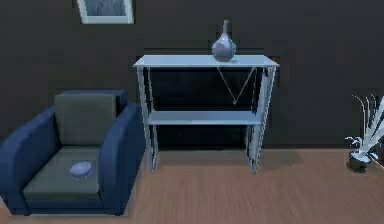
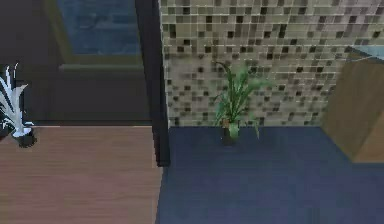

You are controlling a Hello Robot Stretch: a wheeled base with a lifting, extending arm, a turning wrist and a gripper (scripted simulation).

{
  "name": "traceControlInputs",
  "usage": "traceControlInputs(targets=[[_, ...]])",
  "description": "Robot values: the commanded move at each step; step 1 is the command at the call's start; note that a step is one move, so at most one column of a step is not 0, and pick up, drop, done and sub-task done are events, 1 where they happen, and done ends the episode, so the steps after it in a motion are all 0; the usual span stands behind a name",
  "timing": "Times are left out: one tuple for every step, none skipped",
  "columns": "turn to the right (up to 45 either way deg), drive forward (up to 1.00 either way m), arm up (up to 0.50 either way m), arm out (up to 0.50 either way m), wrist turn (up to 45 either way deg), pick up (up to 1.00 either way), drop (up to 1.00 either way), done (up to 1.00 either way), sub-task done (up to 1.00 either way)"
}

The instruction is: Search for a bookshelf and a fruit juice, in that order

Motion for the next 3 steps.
traceControlInputs(targets=[[45.0,0.0,0.0,0.0,0.0,0.0,0.0,0.0,0.0],[45.0,0.0,0.0,0.0,0.0,0.0,0.0,0.0,0.0],[45.0,0.0,0.0,0.0,0.0,0.0,0.0,0.0,0.0]])
